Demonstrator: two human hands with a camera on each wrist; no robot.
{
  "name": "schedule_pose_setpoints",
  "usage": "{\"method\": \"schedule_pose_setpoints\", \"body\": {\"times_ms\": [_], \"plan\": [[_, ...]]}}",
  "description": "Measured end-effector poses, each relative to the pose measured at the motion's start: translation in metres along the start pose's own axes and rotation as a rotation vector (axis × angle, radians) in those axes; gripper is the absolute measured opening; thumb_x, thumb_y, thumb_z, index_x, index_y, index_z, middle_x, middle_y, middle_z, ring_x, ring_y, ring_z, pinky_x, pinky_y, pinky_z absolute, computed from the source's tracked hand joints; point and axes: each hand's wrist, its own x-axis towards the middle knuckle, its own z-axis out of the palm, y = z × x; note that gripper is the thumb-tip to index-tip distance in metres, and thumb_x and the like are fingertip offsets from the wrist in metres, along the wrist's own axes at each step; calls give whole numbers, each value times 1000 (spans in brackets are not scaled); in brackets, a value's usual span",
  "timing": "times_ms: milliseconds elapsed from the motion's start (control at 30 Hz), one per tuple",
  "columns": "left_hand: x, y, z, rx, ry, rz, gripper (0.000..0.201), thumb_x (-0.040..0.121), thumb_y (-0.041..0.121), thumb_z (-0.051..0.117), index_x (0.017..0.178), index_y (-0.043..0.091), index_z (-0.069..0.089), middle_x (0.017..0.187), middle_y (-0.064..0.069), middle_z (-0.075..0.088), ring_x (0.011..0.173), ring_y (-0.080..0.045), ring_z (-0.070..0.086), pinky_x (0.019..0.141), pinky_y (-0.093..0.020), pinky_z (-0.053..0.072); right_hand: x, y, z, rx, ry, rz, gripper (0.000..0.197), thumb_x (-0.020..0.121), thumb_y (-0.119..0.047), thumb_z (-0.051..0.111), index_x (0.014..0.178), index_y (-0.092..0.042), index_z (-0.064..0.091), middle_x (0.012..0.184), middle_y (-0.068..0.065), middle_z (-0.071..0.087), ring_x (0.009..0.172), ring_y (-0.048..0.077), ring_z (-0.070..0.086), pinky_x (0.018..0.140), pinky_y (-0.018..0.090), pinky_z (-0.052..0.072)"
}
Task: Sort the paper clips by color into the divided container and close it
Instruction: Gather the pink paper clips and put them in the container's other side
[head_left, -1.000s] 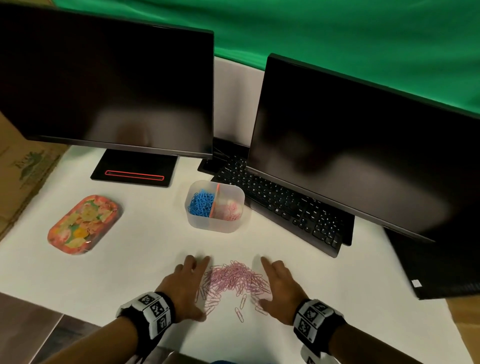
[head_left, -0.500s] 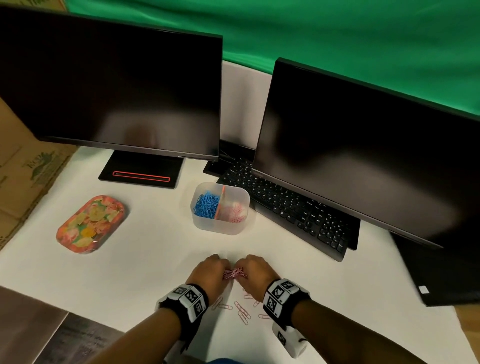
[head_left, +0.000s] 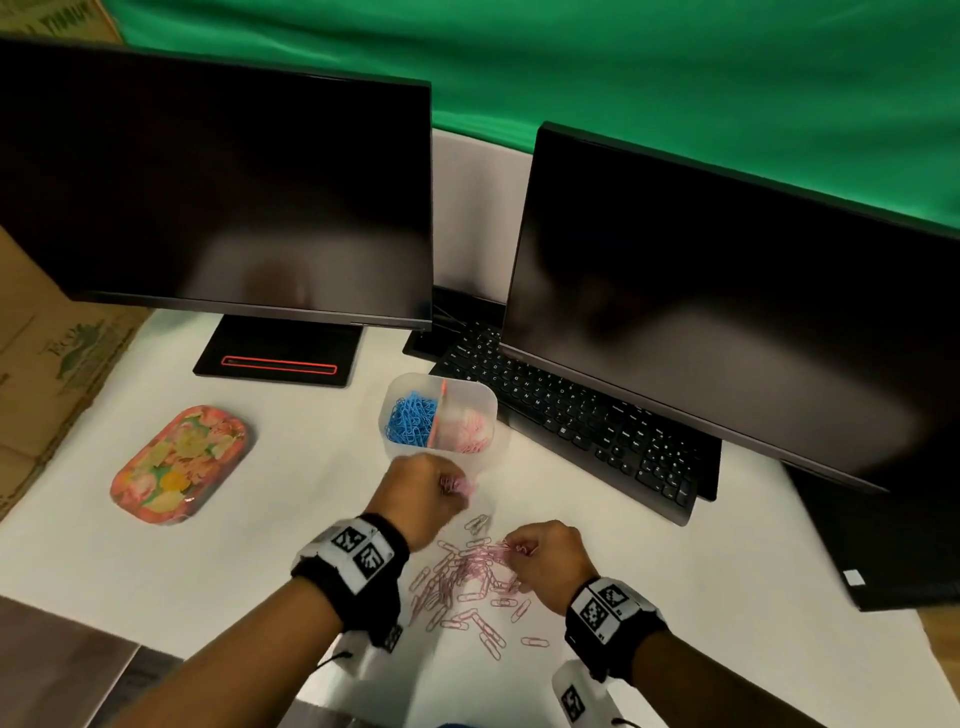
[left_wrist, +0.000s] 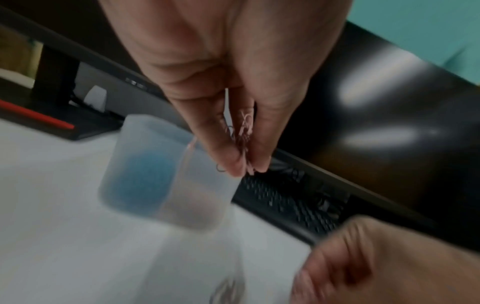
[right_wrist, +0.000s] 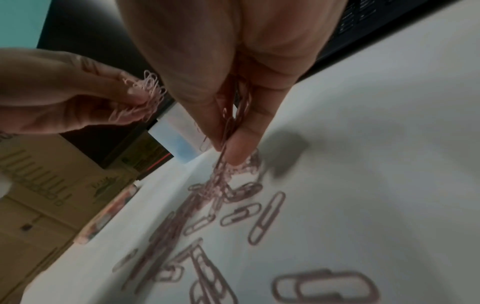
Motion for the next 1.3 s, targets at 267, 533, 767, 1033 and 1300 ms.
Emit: {"method": "schedule_pose_setpoints", "body": {"times_ms": [267, 533, 767, 1033, 1300], "plan": [[76, 36, -29, 55, 134, -74, 23, 79, 22, 73, 101, 20, 75, 103, -5, 71, 93, -23, 65, 84, -25, 52, -4, -41, -28, 199, 49, -52, 13, 81, -5, 71, 78, -18, 73, 63, 4, 68, 50, 17, 65, 59, 34, 60], [82, 10, -25, -36, 129, -138, 27, 76, 12, 66, 102, 20, 68, 102, -5, 69, 89, -20, 65, 84, -25, 53, 27, -98, -55, 147, 149, -160, 8, 81, -6, 72, 85, -12, 74, 64, 3, 69, 51, 19, 68, 60, 34, 61], [15, -40, -39, -36, 48, -200, 16, 81, 13, 65, 94, 21, 72, 97, -3, 72, 90, -22, 67, 86, -30, 54, 83, -142, -44, -12, 192, -135, 21, 78, -6, 71, 68, -24, 72, 77, 7, 73, 61, 23, 72, 63, 34, 61], [-25, -98, -12, 267, -239, -315, 23, 75, 24, 63, 96, 33, 61, 96, 11, 61, 92, -11, 59, 79, -21, 46, 97, -148, -30, -221, 143, -18, 19, 77, -11, 71, 94, -20, 72, 103, 3, 69, 89, 20, 68, 76, 27, 58], [-44, -100, 17, 432, -354, -166, 21, 79, 28, 65, 93, 27, 49, 101, 3, 58, 93, -18, 58, 76, -23, 44, 49, -98, -47, -158, 232, -225, 26, 86, -9, 53, 97, -25, 71, 95, 1, 73, 86, 19, 69, 85, 33, 57]]}}
